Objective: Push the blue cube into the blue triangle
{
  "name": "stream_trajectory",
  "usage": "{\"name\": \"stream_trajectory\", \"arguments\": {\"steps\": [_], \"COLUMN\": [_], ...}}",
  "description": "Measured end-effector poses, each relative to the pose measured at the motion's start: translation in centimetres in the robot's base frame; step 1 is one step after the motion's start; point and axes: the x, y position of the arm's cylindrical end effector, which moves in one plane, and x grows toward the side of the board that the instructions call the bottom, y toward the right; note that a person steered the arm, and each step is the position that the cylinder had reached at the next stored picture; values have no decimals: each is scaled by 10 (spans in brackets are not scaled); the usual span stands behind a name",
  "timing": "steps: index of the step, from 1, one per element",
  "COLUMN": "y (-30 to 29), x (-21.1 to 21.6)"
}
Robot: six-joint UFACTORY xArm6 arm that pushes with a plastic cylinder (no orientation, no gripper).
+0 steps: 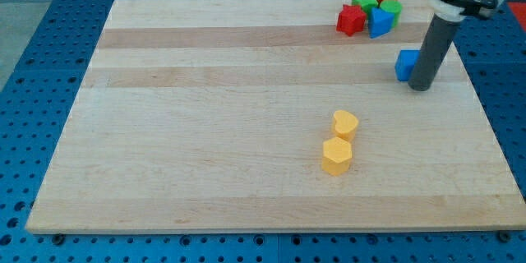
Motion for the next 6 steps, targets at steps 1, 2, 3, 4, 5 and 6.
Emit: {"name": "stream_trajectory", "arguments": {"steps": [1,2,3,4,5,6], "y": [1,1,1,0,-7,-13], "x": [-11,-26,-39,-55,-70,-80]}}
